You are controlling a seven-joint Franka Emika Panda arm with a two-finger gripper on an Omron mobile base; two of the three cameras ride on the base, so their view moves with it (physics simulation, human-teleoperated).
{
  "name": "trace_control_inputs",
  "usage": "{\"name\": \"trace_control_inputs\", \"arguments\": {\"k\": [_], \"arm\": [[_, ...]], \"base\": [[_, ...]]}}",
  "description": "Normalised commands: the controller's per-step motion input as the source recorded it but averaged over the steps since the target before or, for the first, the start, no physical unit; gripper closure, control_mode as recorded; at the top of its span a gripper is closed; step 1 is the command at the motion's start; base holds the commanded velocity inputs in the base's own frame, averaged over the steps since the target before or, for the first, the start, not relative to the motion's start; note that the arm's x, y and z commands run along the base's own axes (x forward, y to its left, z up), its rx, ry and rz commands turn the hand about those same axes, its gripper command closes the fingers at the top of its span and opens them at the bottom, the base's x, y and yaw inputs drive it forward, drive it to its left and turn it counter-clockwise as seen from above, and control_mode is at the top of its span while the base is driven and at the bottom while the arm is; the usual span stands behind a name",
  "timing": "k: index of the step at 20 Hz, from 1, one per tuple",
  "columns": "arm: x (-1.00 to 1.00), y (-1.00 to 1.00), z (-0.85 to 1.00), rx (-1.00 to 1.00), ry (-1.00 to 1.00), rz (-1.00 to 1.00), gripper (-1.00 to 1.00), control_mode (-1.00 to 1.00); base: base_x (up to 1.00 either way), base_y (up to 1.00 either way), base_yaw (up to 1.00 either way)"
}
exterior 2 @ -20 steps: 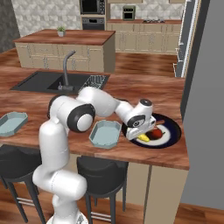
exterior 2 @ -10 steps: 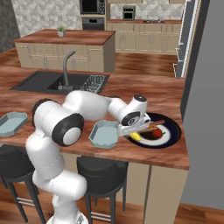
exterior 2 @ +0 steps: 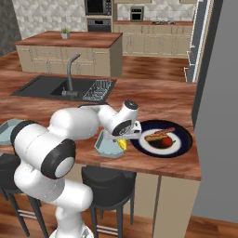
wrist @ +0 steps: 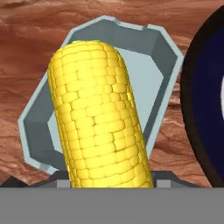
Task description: Place one cooked food and one vegetable from the large plate to each tupperware container.
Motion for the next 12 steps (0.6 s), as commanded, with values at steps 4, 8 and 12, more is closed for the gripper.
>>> {"name": "trace_control_inputs", "arguments": {"k": [4, 8, 12], "arm": [[0.46, 0.41, -0.04, 0.01, 0.00, -0.36, 1.00, -1.00], [0.24, 0.38, -0.01, 0.01, 0.00, -0.31, 1.00, -1.00], [0.00, 0.36, -0.19, 0.04, 0.00, -0.20, 1.00, -1.00]], "base": [[0.00, 0.00, 0.00], [0.00, 0.00, 0.00], [0.00, 0.00, 0.00]]}}
